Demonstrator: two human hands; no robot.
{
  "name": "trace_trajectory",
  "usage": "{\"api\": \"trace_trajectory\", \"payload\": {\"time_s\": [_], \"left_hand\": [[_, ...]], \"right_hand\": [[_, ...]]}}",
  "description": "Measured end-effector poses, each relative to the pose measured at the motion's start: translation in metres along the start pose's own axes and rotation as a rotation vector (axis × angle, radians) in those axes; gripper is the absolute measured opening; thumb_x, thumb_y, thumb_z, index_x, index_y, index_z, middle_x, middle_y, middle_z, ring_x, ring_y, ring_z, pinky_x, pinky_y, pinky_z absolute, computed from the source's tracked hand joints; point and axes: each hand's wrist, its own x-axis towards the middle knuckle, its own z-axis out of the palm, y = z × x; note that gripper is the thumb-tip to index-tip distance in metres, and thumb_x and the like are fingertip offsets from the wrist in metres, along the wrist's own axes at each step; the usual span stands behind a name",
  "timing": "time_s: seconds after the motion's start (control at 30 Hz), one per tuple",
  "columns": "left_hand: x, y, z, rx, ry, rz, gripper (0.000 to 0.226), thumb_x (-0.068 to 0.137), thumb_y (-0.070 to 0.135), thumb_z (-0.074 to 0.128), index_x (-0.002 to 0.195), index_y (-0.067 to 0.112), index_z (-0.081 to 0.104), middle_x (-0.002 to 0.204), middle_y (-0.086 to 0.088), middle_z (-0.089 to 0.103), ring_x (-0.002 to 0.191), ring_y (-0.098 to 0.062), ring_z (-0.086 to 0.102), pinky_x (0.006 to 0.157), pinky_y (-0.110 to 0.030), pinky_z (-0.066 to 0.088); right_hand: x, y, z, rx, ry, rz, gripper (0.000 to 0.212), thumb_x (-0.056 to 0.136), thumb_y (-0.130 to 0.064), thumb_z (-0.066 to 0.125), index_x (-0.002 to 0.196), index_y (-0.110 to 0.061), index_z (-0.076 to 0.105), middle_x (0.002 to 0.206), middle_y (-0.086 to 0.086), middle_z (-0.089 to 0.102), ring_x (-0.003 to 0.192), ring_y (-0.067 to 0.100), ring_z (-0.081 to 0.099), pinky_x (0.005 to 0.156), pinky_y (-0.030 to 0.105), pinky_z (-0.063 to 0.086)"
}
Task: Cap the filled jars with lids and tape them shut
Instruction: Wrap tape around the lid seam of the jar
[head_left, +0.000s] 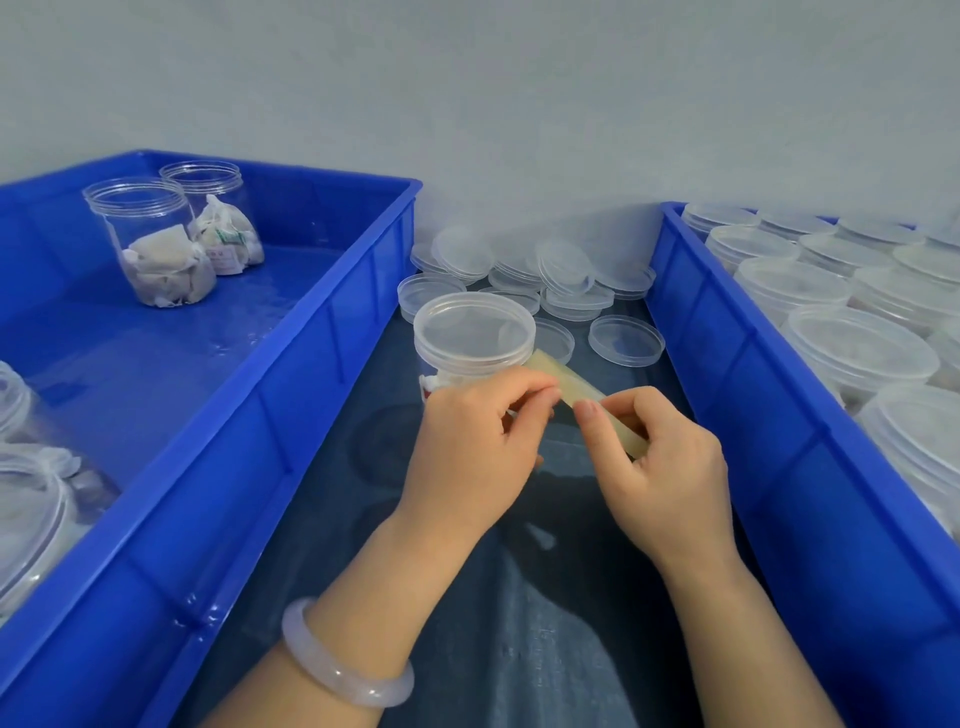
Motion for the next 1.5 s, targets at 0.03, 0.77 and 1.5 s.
{"api": "trace_trajectory", "payload": {"time_s": [0.03,0.77,1.5], "left_hand": [[0.0,-0.001,0.0,0.007,-0.002,-0.008,0.01,0.091,0.013,0.062,0.088,0.014,0.071,0.07,0.005,0.069,0.049,-0.004,0.062,0.052,-0.026,0.053],[0.002,-0.004,-0.006,0.252,0.349,0.376,0.015,0.085,0.023,0.064,0.092,0.011,0.067,0.094,-0.004,0.064,0.086,-0.021,0.055,0.079,-0.027,0.045],[0.019,-0.026,-0.034,-0.399,0.018,-0.245,0.064,0.062,0.052,0.067,0.12,0.034,0.045,0.108,0.01,0.065,0.098,-0.004,0.065,0.081,-0.02,0.05]], "right_hand": [[0.0,0.0,0.0,-0.011,-0.02,0.005,0.044,0.078,-0.058,0.049,0.087,-0.018,0.064,0.07,-0.008,0.062,0.064,0.016,0.056,0.063,0.038,0.048],[0.051,-0.033,-0.034,-0.026,-0.573,-0.165,0.026,0.09,-0.028,0.06,0.071,-0.045,0.061,0.115,-0.021,0.06,0.087,0.002,0.065,0.082,0.012,0.046],[0.071,-0.051,-0.014,0.072,-0.725,-0.343,0.025,0.082,-0.042,0.052,0.061,-0.032,0.062,0.07,-0.006,0.061,0.065,0.015,0.052,0.064,0.028,0.043]]}}
